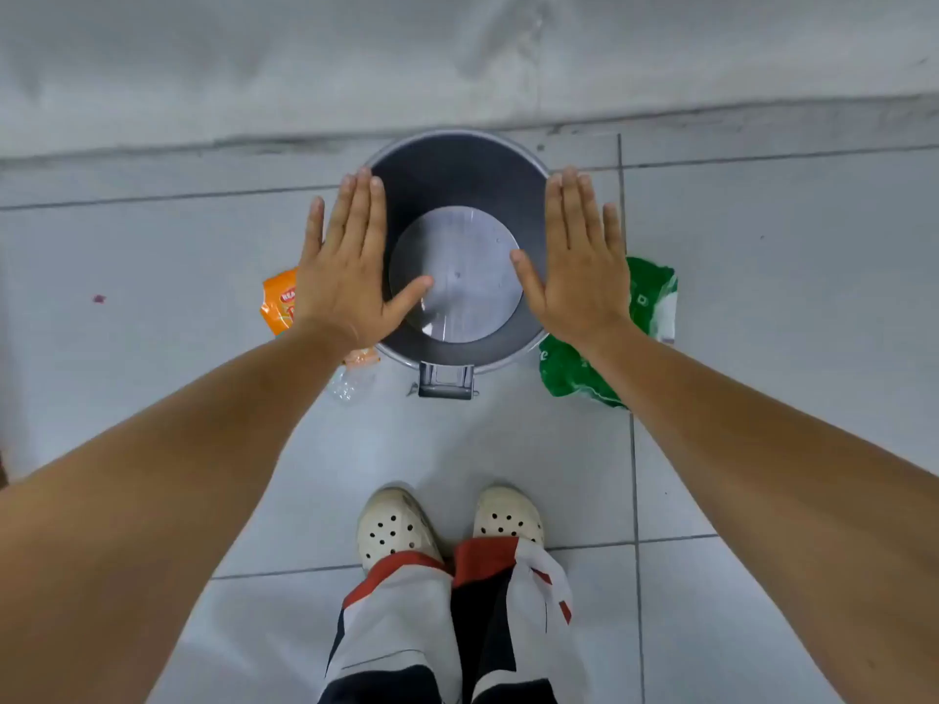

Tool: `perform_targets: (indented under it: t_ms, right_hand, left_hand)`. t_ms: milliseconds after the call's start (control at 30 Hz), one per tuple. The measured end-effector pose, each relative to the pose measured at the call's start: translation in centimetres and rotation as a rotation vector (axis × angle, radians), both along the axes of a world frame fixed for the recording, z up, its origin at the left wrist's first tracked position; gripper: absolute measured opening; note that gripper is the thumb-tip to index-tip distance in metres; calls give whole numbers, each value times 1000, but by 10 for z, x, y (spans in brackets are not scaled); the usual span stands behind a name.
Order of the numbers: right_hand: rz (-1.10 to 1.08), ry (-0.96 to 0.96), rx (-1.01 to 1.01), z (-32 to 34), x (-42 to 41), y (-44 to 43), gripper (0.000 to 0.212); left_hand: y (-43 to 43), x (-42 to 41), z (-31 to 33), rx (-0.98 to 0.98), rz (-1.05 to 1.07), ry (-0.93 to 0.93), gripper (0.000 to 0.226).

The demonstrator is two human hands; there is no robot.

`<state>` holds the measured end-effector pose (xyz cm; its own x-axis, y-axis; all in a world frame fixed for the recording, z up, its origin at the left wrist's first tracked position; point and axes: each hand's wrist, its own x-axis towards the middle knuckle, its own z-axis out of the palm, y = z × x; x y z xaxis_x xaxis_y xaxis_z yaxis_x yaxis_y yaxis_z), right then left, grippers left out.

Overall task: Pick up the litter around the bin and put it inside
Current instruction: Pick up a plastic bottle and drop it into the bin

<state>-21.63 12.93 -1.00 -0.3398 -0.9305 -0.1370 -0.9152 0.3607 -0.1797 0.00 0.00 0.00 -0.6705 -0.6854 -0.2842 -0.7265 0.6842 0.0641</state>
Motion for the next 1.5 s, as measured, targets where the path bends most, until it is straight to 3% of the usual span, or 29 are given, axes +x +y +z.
perform_targets:
  t_ms: [200, 367, 600, 667, 767, 933, 1033, 1133, 1200, 1367, 1500]
  right_hand:
    - [-81, -251, -130, -9, -6, -1, 70]
    - [-448, -466, -249, -32, -16, 17, 72]
    - [-587, -402, 19, -76, -19, 66, 80]
    - [-512, -401, 199, -87, -16, 76, 74]
    - [-328, -252, 442, -103, -11, 83, 69]
    - [-276, -50, 548, -115, -7, 76, 56]
    - [-539, -138, 301, -105, -6, 66, 48]
    - [-874, -327, -98, -81, -11, 49, 58]
    - [-971, -432, -328, -57, -16, 36, 64]
    - [-825, -498, -770, 11, -8, 5, 62]
    - [-612, -483, -765, 30, 28, -19, 52]
  left_hand:
    - [-3, 0, -2, -3, -28, 68, 97]
    - [-5, 0, -1, -10, -47, 95, 99]
    - [-4, 2, -9, -24, -49, 133, 100]
    - [-5, 2, -10, -32, -50, 141, 100]
    - [-6, 2, -11, -35, -52, 155, 101]
    - [-7, 3, -13, -46, -61, 163, 104]
    - [-7, 3, -12, -50, -64, 144, 106]
    - [-6, 2, -11, -43, -64, 140, 107]
    - [-6, 2, -10, -39, -64, 141, 108]
    - [-6, 2, -9, -35, -69, 150, 109]
    - [-6, 3, -9, -24, -67, 143, 110]
